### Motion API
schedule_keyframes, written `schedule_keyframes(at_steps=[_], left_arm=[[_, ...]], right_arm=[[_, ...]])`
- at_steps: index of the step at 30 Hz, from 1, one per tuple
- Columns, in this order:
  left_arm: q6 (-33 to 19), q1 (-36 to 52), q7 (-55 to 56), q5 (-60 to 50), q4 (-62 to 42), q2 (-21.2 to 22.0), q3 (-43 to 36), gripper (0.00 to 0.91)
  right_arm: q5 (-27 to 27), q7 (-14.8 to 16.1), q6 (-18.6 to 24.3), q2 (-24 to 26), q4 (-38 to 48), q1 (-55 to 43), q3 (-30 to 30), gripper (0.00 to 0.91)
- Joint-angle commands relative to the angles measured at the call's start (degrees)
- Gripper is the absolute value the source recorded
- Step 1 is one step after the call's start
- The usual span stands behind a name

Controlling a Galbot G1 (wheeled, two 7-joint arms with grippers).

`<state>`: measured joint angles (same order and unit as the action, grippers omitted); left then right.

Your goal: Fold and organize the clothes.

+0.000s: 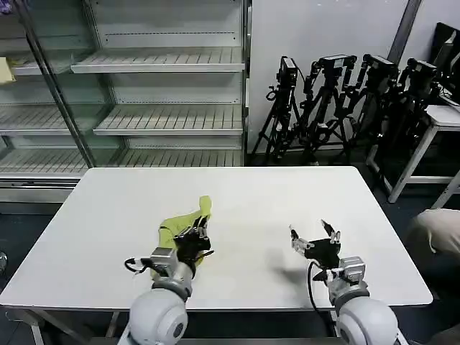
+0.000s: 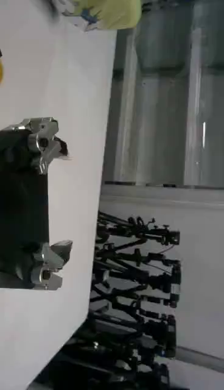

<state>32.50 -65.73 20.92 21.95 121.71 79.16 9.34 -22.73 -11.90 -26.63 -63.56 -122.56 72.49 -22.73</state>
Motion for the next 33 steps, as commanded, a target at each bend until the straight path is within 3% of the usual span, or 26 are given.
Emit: schedule_keyframes(at_steps=[1, 7, 12, 17, 21, 23, 28, 33], left_arm=[[0.5, 6.1, 1.3, 0.7, -4.9, 9.2, -4.9, 0.907], [0.5, 7.1, 0.2, 0.8, -2.8, 9.9, -4.0, 0.907], [-0.7, 5.8, -5.7, -0.8, 0.4, 3.7, 2.3, 0.907], [-10.8, 0.6, -18.2, -11.6, -2.2, -4.0, 12.8, 0.907], [-17.2, -2.1, -26.4, -12.7, -5.4, -6.5, 22.2, 0.907], [-21.2, -3.4, -29.8, -12.5, -8.1, -7.6, 28.3, 0.907], [-25.3, -6.5, -34.6, -10.9, -12.1, -8.5, 33.4, 0.907], [-26.3, -6.9, -35.3, -10.6, -13.0, -7.6, 34.6, 0.907]], right_arm=[[-2.2, 2.4, 0.0, 0.8, 1.9, -4.9, -2.8, 0.907], [-2.0, 2.3, 0.2, 0.4, 2.6, -5.7, -2.0, 0.907], [-0.8, 3.1, 0.8, 0.2, 3.1, -5.7, -1.7, 0.907], [1.1, 4.2, 2.1, -0.7, 4.5, -6.7, -1.0, 0.907], [2.3, 5.2, 2.5, -1.9, 5.6, -8.1, 0.2, 0.907], [3.5, 4.8, 5.3, -2.7, 6.8, -8.7, 1.0, 0.907], [6.1, 4.6, 5.6, -3.8, 8.6, -9.3, 2.0, 0.907], [7.3, 4.6, 5.9, -4.1, 9.8, -9.4, 2.5, 0.907]])
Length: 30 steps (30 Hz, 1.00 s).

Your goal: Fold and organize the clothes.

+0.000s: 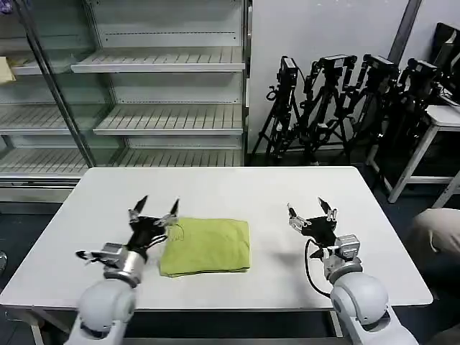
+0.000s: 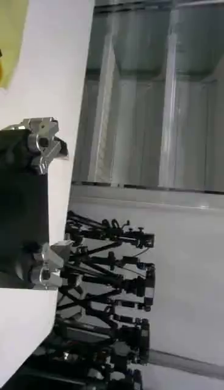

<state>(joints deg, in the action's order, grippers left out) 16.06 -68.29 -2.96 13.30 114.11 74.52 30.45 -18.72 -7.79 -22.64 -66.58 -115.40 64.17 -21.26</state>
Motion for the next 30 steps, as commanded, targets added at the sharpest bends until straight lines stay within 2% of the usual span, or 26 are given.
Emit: schedule_keyframes(at_steps=[1, 16, 19, 30], left_arm=[[-10.0, -4.1, -11.7, -1.8, -5.7, -3.0, 13.6, 0.907], [-10.0, -4.2, -11.6, -2.3, -3.4, -1.8, 13.8, 0.907], [-9.9, -4.6, -11.5, -2.4, -2.9, -1.7, 13.9, 0.907], [-10.2, -5.6, -11.5, -4.0, -1.3, -0.4, 12.9, 0.907]], right_arm=[[3.2, 0.4, 1.9, -1.1, 2.6, -1.1, 1.0, 0.907], [2.2, 0.4, 3.0, -0.3, 2.7, -0.3, 0.4, 0.907], [2.4, 0.9, 1.6, 0.1, 1.8, -0.3, 0.3, 0.907], [3.1, 0.2, 3.6, 0.3, 1.3, -0.1, 0.6, 0.907]])
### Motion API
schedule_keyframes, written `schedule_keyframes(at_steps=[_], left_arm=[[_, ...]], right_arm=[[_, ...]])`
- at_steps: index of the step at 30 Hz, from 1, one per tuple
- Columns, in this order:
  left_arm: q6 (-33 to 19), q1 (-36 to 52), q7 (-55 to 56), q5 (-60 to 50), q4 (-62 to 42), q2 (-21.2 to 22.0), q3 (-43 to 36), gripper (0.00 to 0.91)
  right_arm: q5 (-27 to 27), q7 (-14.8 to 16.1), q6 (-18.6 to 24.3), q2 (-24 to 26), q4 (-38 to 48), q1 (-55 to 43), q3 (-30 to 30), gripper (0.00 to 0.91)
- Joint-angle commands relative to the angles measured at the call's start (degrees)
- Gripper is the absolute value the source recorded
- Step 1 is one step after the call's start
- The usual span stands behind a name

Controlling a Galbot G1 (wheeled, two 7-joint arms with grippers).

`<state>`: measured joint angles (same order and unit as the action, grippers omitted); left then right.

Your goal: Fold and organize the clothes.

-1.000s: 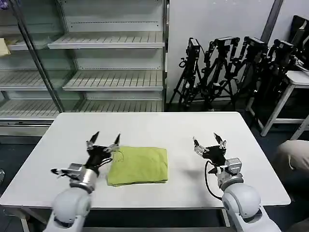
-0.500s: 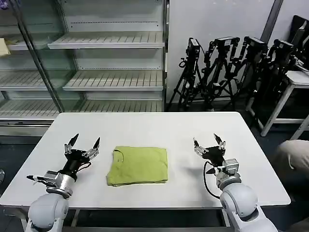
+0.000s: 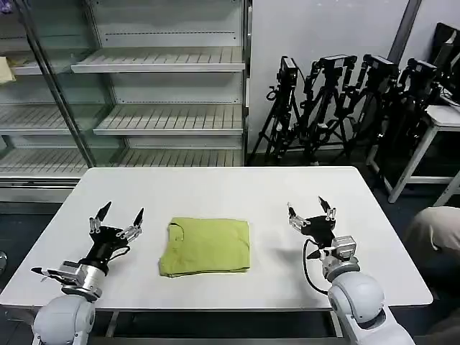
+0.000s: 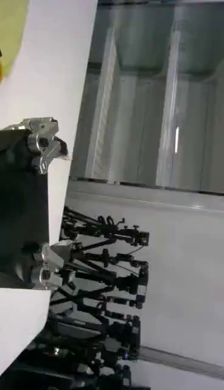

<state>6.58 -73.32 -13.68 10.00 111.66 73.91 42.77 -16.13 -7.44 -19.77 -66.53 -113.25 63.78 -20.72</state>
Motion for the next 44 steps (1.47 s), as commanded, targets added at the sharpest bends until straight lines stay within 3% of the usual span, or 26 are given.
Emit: schedule_keyframes(at_steps=[1, 17, 39, 44], left_arm=[[-0.8, -0.7, -0.9, -0.9, 1.5, 0.3, 0.6, 0.907], [-2.5, -1.2, -2.0, -1.7, 3.0, 1.0, 1.0, 0.907], [-5.7, 0.1, -1.8, -2.7, 0.2, -0.9, 0.0, 0.907], [-8.7, 0.8, -2.0, -4.8, -1.1, -0.5, -0.9, 0.907]], right_arm=[[0.3, -0.1, 0.9, 0.4, -1.2, 0.4, 0.1, 0.907], [0.4, -0.8, 1.4, 0.9, -1.1, 0.4, 0.8, 0.907], [7.0, -1.1, 3.9, -1.6, 0.5, -0.8, 1.9, 0.907], [7.3, -1.2, 4.4, -1.6, -0.4, 0.2, 1.5, 0.907]])
